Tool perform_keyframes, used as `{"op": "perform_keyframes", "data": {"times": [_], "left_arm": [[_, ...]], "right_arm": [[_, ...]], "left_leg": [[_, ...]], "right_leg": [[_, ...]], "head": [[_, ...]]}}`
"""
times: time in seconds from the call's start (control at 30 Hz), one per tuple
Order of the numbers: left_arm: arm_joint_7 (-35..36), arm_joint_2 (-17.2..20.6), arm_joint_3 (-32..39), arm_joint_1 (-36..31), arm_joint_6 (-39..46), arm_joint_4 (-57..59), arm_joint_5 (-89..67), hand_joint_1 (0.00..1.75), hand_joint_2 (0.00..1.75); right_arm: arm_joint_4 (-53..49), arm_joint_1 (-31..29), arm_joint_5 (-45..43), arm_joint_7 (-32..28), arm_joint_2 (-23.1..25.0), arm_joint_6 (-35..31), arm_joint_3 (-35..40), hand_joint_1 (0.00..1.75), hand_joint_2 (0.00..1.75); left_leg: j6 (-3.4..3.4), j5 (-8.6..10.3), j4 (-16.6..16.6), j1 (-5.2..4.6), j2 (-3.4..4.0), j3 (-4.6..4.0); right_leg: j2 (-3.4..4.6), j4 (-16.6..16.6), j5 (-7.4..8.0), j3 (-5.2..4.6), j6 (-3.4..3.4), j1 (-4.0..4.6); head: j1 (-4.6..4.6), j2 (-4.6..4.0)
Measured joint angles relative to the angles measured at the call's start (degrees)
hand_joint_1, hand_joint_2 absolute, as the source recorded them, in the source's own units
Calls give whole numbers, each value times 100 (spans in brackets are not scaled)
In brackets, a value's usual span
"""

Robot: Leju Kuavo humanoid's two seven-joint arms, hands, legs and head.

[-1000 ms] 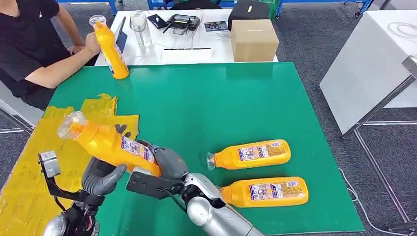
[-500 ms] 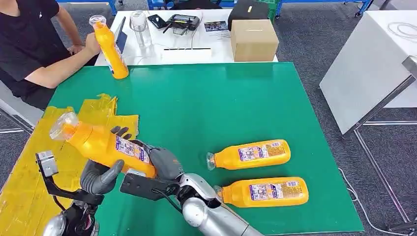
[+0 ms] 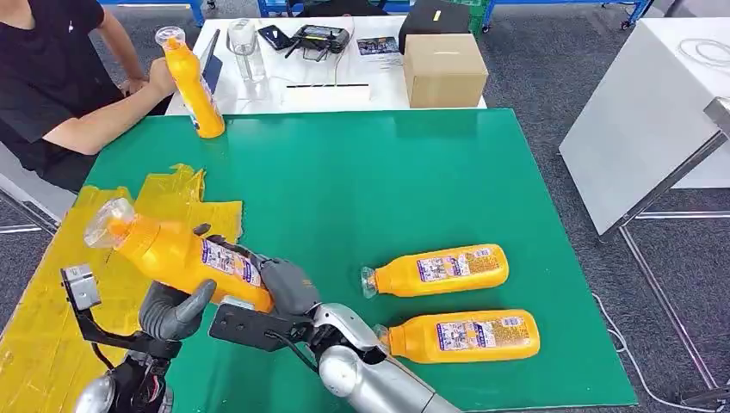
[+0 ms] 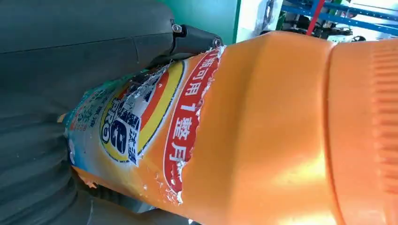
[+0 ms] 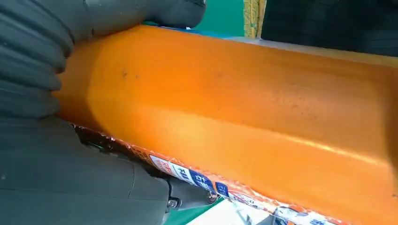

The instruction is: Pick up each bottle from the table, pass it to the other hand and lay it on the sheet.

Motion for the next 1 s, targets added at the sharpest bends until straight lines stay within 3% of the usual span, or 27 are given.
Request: {"op": "perform_keyframes", "data": {"times": [0.03, 0.1, 0.13, 0.37, 0.6, 0.63, 0.8, 1.0], "left_arm": [[-2, 0, 0, 0, -2, 0, 7, 175, 175], [-24, 0, 2, 1, -4, 2, 2, 175, 175], [-87, 0, 4, 2, 0, 2, -71, 175, 175], [-1011, 44, 115, 3, 506, -31, -2733, 175, 175], [-1573, 258, 617, 192, 1561, -147, -6222, 175, 175], [-1613, 295, 651, 242, 1791, -168, -6692, 175, 175], [-1473, 627, 640, 585, 2724, -173, -9213, 175, 175], [-1324, 1052, 603, 766, 2854, -6, -9589, 175, 175]], "right_arm": [[0, 0, 0, 0, 0, -2, 2, 3, 175], [9, -2, 32, 28, -2, -41, 2, 0, 175], [15, -8, 80, 76, -2, -74, 13, 0, 0], [-326, 68, 394, 409, -266, -159, -83, 0, 0], [-2332, 547, 893, 228, -994, 55, -740, 0, 0], [-2657, 646, 980, 183, -1102, 41, -846, 0, 175], [-3981, 1126, 1241, 57, -1780, 151, -1338, 0, 175], [-4662, 1467, 1228, -74, -2444, 223, -1701, 0, 175]], "left_leg": [[0, 0, 0, 0, 0, 0], [0, 0, 0, 0, 0, 0], [0, 0, 0, 0, 0, 0], [0, 0, 0, -1, -1, -1], [0, -1, 1, -1, -1, -2], [0, -1, 1, -1, -1, -3], [1, -5, 1, -2, -1, -6], [0, -4, 1, -2, -1, 1]], "right_leg": [[0, 0, 0, 0, 0, 0], [0, 0, 0, 0, 0, 0], [0, 0, 0, 0, 0, 0], [0, 0, 0, 0, 0, -1], [0, -1, 0, -5, 0, -1], [-1, -1, 0, -5, 0, -1], [0, -4, -1, -7, 0, -2], [0, -4, 0, -4, 0, -2]], "head": [[2, 0], [2, 0], [2, 0], [2, 0], [2, 0], [-2, 0], [2, 0], [0, 0]]}}
